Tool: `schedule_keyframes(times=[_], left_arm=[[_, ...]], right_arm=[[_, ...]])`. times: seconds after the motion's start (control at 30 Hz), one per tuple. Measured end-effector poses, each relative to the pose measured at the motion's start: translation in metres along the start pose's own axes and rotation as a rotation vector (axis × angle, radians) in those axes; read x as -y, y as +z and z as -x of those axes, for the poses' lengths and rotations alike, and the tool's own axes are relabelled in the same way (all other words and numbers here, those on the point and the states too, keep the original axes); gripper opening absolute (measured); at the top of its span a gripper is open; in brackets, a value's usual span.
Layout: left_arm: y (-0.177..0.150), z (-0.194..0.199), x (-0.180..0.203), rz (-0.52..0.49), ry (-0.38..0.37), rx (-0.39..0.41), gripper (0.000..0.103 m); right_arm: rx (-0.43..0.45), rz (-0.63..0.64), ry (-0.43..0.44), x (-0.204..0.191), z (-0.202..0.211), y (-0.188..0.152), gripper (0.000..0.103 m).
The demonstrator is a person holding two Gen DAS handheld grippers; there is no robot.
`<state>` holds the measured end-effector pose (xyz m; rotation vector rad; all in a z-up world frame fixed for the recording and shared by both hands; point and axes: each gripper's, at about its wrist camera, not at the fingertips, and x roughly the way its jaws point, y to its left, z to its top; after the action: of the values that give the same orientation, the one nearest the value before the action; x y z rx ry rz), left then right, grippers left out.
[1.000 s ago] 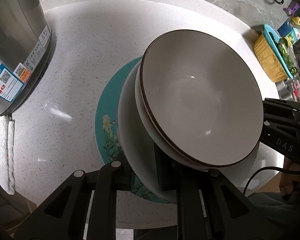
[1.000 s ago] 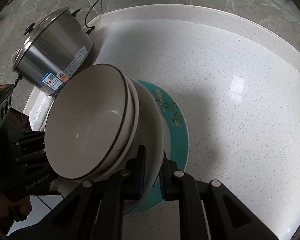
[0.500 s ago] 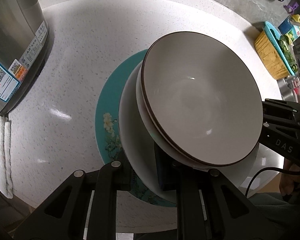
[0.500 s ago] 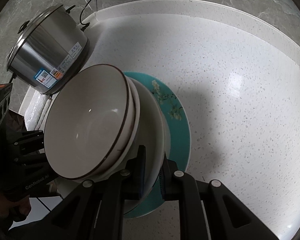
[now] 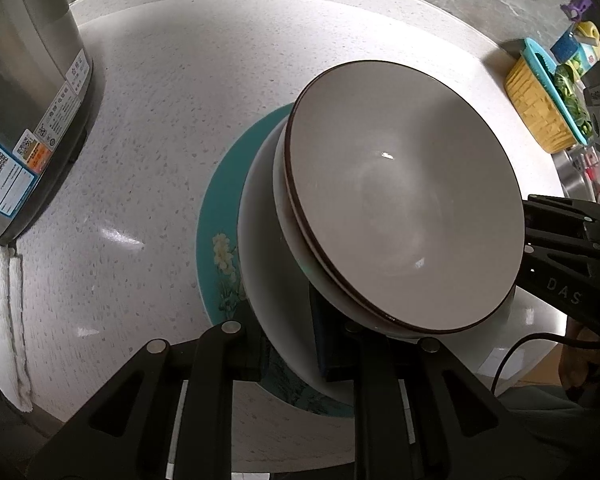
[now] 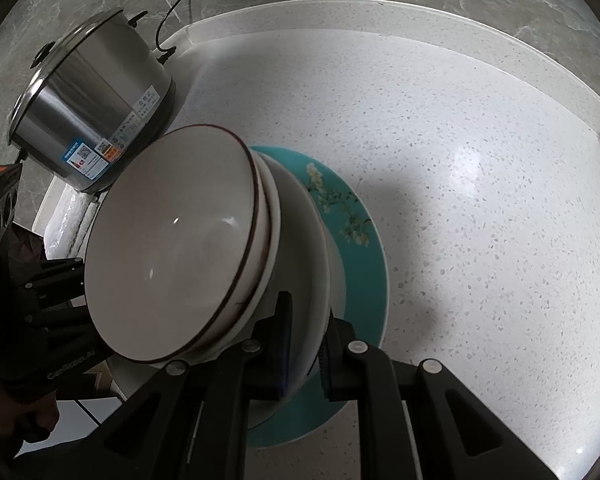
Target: Organize plates and bowls
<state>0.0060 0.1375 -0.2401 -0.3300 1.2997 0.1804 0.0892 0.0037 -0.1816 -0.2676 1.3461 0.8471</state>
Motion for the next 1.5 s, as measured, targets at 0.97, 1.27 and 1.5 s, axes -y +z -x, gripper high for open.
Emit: schedule_keyframes(times=[0.97, 1.27, 1.5], left_arm=[[-0.029, 0.108, -0.011, -0.125, -0.018, 0.267, 0.084], [-0.074, 0.182, 0.043, -0.188, -0.012, 0.437, 0.085], [-0.1, 0.225, 0.068, -0.257, -0.052, 0.401, 0.085]], right_arm=[[0.261, -0.235, -0.2, -0.008, 0.086, -0.069, 0.084], [0.438, -0.354, -0.234, -0.034, 0.147, -0.129, 0.103], [0.549, -0.375, -0.378, -0.077, 0.204, -0.152, 0.103]])
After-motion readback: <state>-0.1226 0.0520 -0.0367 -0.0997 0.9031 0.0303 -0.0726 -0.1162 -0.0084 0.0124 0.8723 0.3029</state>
